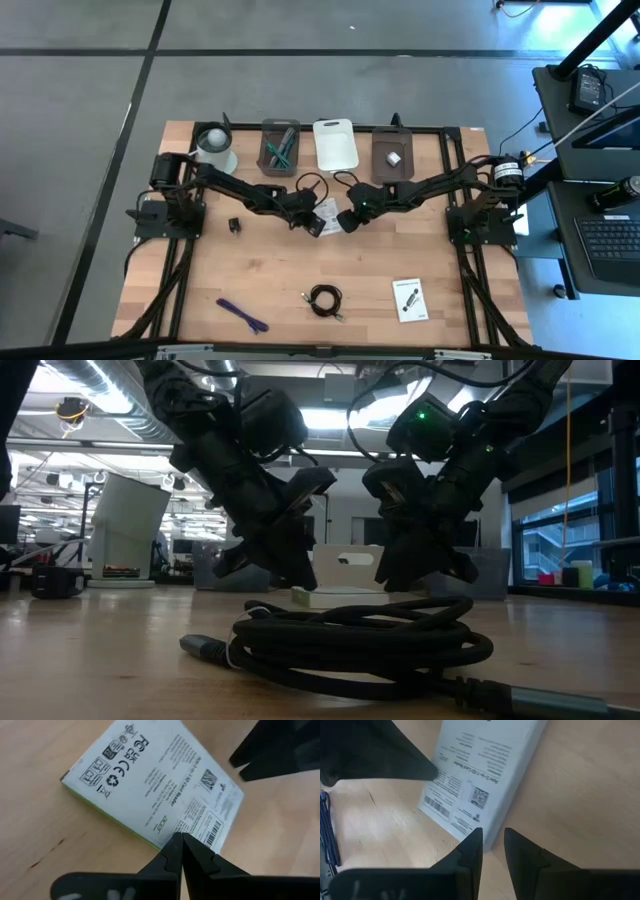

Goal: Pick and place items into bin
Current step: Put the top white card reader box into the white bin

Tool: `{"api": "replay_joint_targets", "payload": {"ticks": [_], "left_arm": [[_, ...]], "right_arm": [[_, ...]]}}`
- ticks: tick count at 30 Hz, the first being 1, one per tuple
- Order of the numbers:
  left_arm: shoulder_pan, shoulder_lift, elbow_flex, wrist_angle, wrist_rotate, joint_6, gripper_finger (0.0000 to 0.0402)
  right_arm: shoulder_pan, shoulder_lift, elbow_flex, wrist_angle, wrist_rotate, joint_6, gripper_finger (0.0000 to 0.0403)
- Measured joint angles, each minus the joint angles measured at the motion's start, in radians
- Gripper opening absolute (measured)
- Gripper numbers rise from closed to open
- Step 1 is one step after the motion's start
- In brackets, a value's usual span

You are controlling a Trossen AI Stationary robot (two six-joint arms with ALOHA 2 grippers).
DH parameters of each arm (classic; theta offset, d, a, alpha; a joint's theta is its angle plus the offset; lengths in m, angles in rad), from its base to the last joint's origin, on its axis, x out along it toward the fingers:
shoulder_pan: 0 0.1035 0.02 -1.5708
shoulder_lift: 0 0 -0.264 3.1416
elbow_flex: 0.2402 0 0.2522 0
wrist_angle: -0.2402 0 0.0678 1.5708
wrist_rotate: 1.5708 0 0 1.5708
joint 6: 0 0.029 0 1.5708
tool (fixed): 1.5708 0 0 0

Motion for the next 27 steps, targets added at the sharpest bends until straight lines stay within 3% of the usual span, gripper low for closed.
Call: {"api": "replay_joint_targets", "payload": {"ticks": [9,27], "left_arm": [[0.004,-0.019,0.001,0.086,0.031,-0.001,0.0003],[0.002,-0.04,0.0,-0.014,0.032,-0.019,0.0003]], "right_arm": [[0.0,0.0,0.0,0.006,0.0,0.005,0.0084],[-0.045,-0.003,0.001,-0.038,-0.103,-0.038,0.0084]]}}
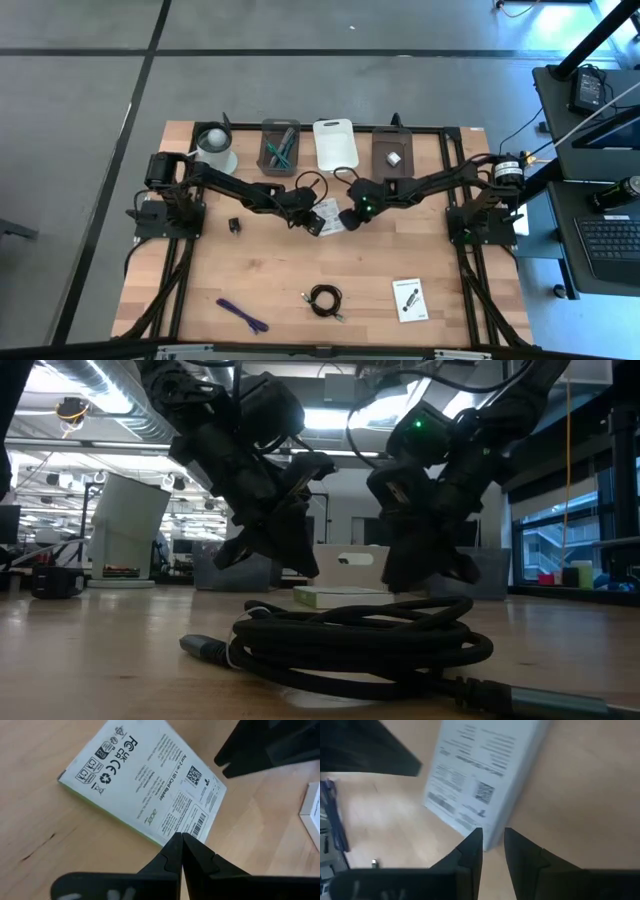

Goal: Pick and place items into bin
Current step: Put the top white card reader box into the white bin

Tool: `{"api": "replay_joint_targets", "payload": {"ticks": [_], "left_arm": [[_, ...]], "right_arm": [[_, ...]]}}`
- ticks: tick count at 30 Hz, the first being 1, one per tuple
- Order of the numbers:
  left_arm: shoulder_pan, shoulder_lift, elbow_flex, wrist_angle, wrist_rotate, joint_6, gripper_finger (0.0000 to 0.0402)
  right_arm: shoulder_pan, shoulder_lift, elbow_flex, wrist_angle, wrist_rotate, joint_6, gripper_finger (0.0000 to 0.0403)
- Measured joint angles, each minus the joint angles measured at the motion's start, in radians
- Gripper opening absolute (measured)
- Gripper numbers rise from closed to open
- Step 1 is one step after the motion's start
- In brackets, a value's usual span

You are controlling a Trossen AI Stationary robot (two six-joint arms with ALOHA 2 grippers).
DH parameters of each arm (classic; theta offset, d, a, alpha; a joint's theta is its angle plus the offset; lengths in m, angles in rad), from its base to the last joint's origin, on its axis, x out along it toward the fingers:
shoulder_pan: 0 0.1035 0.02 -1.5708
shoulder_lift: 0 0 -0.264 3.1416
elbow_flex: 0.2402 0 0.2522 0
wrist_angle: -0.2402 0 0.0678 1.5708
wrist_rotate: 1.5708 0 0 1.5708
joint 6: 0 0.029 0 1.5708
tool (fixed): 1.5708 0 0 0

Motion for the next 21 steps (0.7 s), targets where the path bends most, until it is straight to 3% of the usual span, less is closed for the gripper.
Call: {"api": "replay_joint_targets", "payload": {"ticks": [9,21], "left_arm": [[0.0,0.0,0.0,0.0,0.0,0.0,0.0003],[0.0,0.0,0.001,0.0,-0.009,0.0,0.0003]], "right_arm": [[-0.019,0.0,0.0,-0.096,-0.083,-0.062,0.0084],[-0.02,0.0,0.0,-0.114,-0.043,-0.183,0.0084]]}}
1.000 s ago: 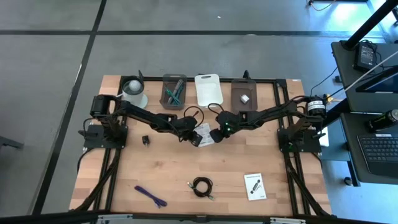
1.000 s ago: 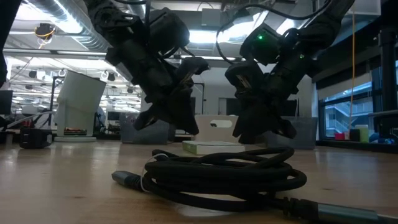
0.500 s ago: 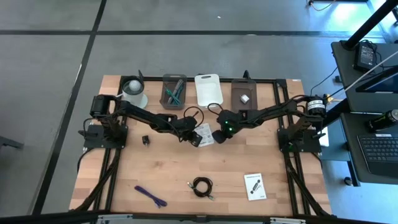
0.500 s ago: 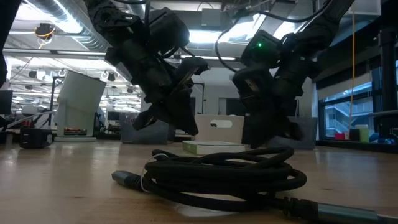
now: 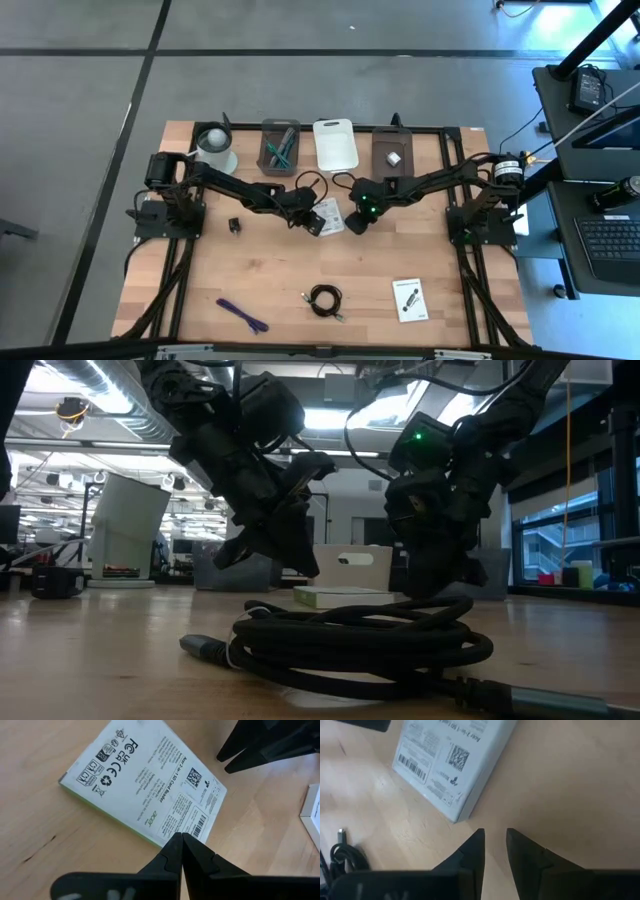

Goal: Pick and place items into bin
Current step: Put the top white card reader box into the white bin

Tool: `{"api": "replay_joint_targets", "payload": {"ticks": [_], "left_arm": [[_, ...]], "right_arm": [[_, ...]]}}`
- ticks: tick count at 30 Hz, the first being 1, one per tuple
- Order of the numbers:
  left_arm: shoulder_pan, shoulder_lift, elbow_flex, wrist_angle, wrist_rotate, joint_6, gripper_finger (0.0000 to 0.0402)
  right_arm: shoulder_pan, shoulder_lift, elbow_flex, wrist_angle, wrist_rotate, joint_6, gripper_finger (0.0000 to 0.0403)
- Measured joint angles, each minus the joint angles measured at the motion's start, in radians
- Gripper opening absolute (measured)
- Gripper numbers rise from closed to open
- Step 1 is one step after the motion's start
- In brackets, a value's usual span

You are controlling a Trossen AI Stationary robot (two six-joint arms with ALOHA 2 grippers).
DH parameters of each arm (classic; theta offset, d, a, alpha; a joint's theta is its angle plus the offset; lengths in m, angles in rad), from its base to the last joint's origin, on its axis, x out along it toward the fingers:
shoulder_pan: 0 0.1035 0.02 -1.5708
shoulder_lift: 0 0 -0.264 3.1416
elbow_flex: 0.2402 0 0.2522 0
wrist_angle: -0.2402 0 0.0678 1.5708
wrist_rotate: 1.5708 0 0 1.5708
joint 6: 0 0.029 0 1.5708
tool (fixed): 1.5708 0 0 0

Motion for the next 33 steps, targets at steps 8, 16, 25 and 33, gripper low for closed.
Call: {"api": "replay_joint_targets", "payload": {"ticks": [8,16,25,33], "left_arm": [[0.0,0.0,0.0,0.0,-0.005,0.0,0.0003],[0.0,0.0,0.0,0.001,-0.006,0.0,0.0003],[0.0,-0.01,0.002,-0.021,-0.006,-0.027,0.0003],[0.0,-0.01,0.0,-0.095,-0.007,-0.045,0.0003]], "right_arm": [[0.0,-0.002,0.002,-0.032,-0.006,-0.045,0.0134],[0.001,-0.004,0.003,-0.038,-0.021,-0.05,0.023],[0.0,-0.109,-0.002,-0.06,0.064,-0.049,0.0224],[0.0,-0.133,-0.002,0.042,0.133,-0.019,0.0201]]}}
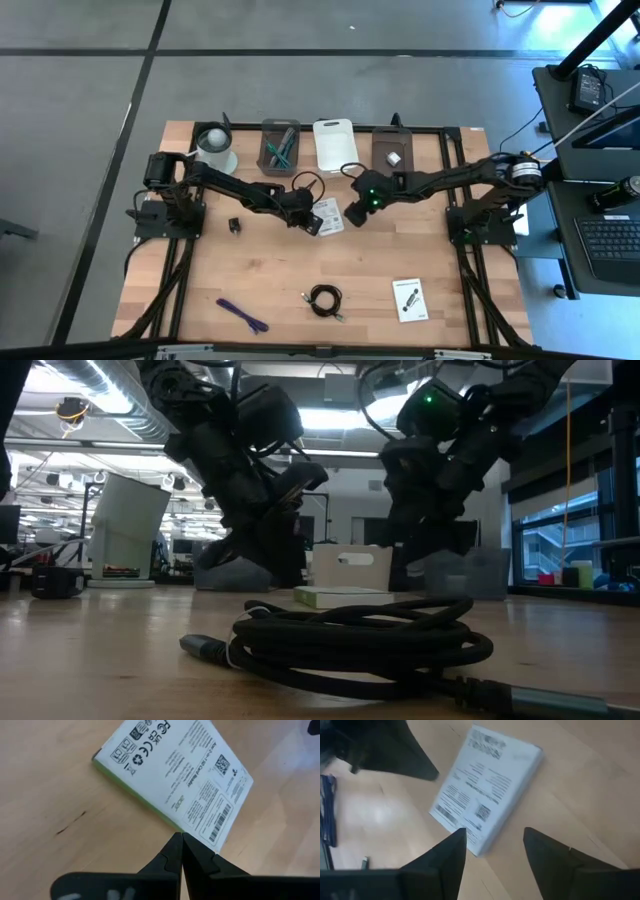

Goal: Pick and place items into bin
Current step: Put the top white card reader box into the white bin

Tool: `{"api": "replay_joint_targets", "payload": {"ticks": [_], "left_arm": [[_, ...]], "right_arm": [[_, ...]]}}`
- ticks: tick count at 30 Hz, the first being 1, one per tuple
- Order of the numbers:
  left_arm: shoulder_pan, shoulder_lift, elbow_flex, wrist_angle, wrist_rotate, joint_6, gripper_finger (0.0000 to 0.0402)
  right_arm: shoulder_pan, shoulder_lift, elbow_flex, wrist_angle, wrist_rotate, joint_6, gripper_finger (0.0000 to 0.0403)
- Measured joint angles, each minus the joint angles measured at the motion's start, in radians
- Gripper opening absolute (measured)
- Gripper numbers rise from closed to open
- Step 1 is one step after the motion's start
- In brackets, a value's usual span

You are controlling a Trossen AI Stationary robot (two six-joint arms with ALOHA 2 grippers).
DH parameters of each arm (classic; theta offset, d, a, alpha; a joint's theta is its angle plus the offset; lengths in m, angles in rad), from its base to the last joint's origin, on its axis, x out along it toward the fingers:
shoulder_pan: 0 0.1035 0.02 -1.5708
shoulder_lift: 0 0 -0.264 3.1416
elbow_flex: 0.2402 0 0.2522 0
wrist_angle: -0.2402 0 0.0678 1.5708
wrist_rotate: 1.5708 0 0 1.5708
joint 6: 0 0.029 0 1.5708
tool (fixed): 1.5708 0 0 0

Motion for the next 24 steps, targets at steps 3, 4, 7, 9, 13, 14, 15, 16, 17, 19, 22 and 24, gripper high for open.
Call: {"api": "replay_joint_targets", "payload": {"ticks": [3,4,7,9,13,14,15,16,17,19,22,24], "left_arm": [[0.0,0.0,0.0,0.008,-0.007,0.0,0.0003],[0.0,0.0,0.0,0.016,-0.007,0.001,0.0003],[0.0,0.0,0.0,0.054,-0.007,0.002,0.0003],[0.0,0.0,0.0,0.068,-0.007,0.011,0.0003],[0.003,0.0,0.0,0.043,-0.009,0.013,0.0003],[0.005,0.0,0.0,0.035,-0.013,0.013,0.0003],[0.007,0.0,0.0,0.03,-0.018,0.012,0.0003],[0.008,0.001,0.0,0.03,-0.022,0.012,0.0003],[0.009,0.004,0.0,0.034,-0.025,0.012,0.0003],[0.015,0.008,0.0,0.033,-0.026,0.011,0.0003],[0.016,0.015,0.0,0.041,-0.026,0.011,0.0003],[0.016,0.019,-0.001,0.028,-0.025,0.01,0.0003]], "right_arm": [[0.0,0.004,0.0,0.01,0.0,0.003,0.02],[0.0,0.006,0.0,0.016,0.0,0.002,0.02],[0.0,0.009,0.0,0.015,0.0,0.002,0.02],[0.0,0.016,0.001,0.024,0.0,0.001,0.02],[0.0,0.017,0.001,0.028,0.0,0.001,0.02],[0.0,0.017,0.001,0.029,0.0,0.001,0.02],[0.0,0.017,0.001,0.029,0.0,0.001,0.02],[0.0,0.017,0.001,0.031,-0.001,0.001,0.02],[0.0,0.017,0.001,0.032,-0.001,0.001,0.0199],[0.0,0.017,0.001,0.032,0.0,0.0,0.0199],[0.0,0.017,0.001,0.034,-0.001,0.0,0.0199],[0.0,0.017,0.001,0.034,-0.001,0.0,0.0199]]}}
